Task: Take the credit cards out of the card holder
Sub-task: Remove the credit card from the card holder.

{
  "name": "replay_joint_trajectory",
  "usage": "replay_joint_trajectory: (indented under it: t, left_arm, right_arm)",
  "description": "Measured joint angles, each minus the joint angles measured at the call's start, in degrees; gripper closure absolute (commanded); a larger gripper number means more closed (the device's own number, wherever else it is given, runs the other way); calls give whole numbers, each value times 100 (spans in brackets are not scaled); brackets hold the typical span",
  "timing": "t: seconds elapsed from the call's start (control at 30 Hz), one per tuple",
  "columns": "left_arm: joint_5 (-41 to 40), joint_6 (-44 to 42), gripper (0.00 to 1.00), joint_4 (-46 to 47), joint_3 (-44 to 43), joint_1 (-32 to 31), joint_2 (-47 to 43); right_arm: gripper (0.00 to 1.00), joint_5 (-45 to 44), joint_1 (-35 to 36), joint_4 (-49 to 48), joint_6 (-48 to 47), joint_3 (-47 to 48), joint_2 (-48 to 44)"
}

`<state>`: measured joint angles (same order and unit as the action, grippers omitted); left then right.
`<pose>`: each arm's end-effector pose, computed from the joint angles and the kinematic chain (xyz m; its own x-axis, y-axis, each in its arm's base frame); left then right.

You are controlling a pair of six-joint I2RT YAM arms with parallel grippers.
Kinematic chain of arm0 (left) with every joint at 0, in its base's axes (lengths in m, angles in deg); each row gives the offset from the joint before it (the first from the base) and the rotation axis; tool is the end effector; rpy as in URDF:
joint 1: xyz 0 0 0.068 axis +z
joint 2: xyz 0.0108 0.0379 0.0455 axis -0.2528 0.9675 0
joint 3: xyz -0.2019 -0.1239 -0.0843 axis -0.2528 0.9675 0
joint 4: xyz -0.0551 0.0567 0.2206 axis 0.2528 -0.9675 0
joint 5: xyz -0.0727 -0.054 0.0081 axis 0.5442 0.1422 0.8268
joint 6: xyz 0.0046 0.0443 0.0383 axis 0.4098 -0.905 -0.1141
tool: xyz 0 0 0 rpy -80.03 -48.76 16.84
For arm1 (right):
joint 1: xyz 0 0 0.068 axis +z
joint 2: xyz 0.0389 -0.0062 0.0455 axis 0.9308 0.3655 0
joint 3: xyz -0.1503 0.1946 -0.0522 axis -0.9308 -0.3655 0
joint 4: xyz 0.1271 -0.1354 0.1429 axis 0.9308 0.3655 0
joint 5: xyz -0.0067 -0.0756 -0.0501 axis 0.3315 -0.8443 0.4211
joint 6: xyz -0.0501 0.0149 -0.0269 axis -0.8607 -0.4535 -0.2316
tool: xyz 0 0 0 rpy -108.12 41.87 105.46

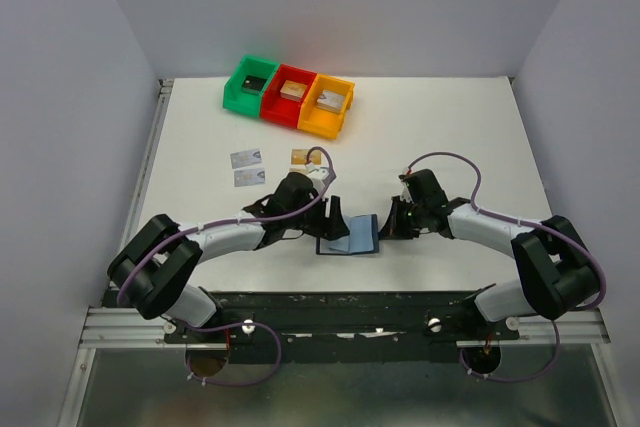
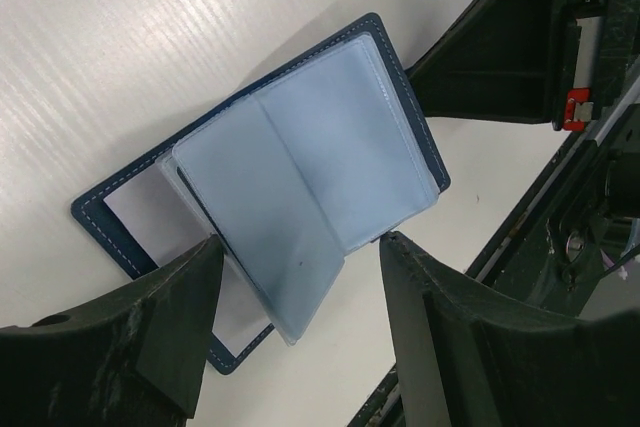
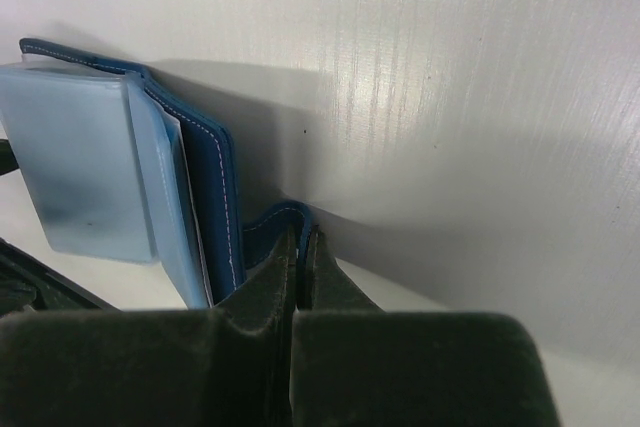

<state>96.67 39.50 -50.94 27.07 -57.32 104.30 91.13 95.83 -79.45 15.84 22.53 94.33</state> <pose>0.1950 -0.1980 0.1694 -0.8137 0.0593 -0.5783 0.4664 0.6603 -0.5886 0.2055 0.1192 0.1367 -0.9404 0.1126 -0.3209 -0.0630 0.8695 0.4899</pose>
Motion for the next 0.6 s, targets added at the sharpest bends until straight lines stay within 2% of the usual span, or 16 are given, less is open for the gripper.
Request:
replay_joint_trajectory:
  t: [0.6]
  left_arm:
    - [81,-393,27,-280,-632,-358,184]
  right_arm:
    - [98,-2,0,11,11,2,0]
